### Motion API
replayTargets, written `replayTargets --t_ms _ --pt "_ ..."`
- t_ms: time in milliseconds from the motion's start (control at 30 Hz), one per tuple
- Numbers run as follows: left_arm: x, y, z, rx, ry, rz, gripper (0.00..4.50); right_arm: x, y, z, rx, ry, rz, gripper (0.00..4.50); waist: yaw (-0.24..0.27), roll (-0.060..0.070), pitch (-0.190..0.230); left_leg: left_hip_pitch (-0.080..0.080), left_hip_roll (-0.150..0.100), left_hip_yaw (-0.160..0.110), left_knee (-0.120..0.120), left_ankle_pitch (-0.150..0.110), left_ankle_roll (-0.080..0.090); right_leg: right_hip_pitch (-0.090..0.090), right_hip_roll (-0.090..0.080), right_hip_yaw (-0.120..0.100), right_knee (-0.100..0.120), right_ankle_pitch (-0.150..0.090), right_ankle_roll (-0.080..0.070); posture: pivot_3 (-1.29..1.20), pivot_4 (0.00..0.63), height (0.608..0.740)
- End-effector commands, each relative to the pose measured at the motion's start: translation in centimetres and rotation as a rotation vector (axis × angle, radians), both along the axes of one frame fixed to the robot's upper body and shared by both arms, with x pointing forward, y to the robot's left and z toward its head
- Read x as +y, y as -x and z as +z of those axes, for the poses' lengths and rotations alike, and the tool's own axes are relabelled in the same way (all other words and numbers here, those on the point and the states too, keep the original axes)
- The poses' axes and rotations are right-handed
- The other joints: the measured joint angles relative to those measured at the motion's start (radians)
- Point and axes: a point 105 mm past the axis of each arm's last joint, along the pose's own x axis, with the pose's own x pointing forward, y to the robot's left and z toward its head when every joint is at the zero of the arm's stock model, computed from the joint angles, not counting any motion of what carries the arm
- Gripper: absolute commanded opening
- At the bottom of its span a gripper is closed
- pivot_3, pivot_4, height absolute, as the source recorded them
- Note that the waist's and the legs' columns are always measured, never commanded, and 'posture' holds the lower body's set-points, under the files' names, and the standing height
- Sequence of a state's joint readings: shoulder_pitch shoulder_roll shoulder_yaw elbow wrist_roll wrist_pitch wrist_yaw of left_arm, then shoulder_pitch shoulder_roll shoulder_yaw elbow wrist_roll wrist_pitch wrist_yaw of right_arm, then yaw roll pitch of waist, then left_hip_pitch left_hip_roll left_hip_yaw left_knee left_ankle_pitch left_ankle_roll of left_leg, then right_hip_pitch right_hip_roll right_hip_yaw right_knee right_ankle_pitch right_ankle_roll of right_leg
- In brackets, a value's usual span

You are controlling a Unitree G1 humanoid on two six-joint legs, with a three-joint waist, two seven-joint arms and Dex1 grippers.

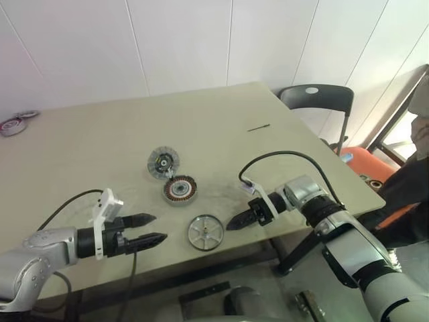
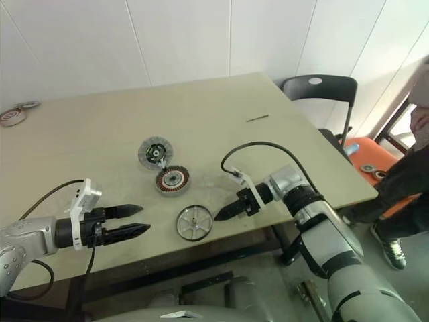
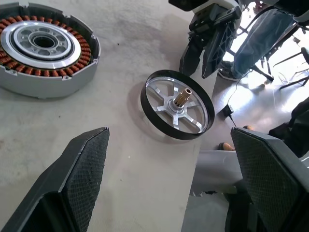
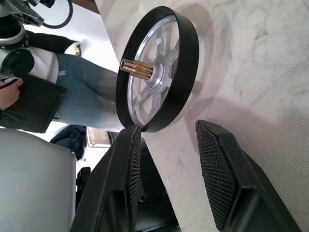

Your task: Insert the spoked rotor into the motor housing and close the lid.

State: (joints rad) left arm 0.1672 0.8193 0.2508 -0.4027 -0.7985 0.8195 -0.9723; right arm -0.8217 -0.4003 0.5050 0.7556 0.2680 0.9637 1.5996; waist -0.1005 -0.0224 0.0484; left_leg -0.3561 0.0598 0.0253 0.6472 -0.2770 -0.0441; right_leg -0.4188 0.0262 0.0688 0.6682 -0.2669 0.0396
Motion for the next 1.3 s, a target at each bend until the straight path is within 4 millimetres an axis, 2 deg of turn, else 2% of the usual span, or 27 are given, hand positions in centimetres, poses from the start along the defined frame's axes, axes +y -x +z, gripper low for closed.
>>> replayTargets --t_ms 33,333,467,767,1000,1300 --pt "0.0 0.0 1.1 -0.039 -0.005 -0.008 4.33 0.2 0.7 -1.1 0.029 0.005 0.011 1.88 -0.001 -0.002 -0.001 0.000 0.000 0.000 0.000 0.000 0.000 0.000 0.000 0.000 0.000 0.000 0.000 0.00 0.000 0.740" --pt "-0.1 0.0 1.0 -0.042 -0.004 0.002 4.33 -0.1 0.8 -1.1 0.012 0.004 0.033 1.88 -0.002 -0.006 -0.004 0.001 0.000 0.000 0.000 0.000 0.000 0.001 0.000 0.000 0.000 0.000 0.000 0.00 0.000 0.740" --pt "-0.3 0.0 0.9 -0.042 0.002 0.003 4.33 1.2 0.5 -0.4 -0.002 -0.008 0.055 1.88 -0.003 -0.005 -0.004 0.001 0.000 0.000 0.000 0.000 0.000 0.001 0.000 0.000 0.000 0.000 0.000 0.00 0.000 0.740" --pt "-0.3 0.0 0.6 -0.041 0.008 0.012 4.33 2.3 0.0 0.5 -0.019 -0.023 0.072 1.88 -0.025 -0.005 -0.003 0.001 0.001 -0.001 0.000 0.000 0.000 0.001 0.001 0.000 0.001 0.000 0.000 0.00 0.000 0.740" --pt "-0.6 -0.1 0.4 -0.040 0.015 0.014 4.33 4.9 0.6 3.7 0.011 -0.079 0.113 1.88 -0.024 -0.002 -0.002 -0.001 0.001 -0.001 0.000 0.000 0.000 -0.001 0.001 0.000 0.001 0.001 0.002 0.00 0.000 0.740" --pt "-0.8 -0.1 0.5 -0.043 0.019 0.014 4.33 5.4 1.2 4.2 0.002 -0.068 0.124 1.88 -0.021 -0.003 -0.002 -0.002 0.000 0.000 0.000 0.000 0.000 -0.002 0.000 0.000 0.000 0.000 0.000 0.00 0.000 0.740"
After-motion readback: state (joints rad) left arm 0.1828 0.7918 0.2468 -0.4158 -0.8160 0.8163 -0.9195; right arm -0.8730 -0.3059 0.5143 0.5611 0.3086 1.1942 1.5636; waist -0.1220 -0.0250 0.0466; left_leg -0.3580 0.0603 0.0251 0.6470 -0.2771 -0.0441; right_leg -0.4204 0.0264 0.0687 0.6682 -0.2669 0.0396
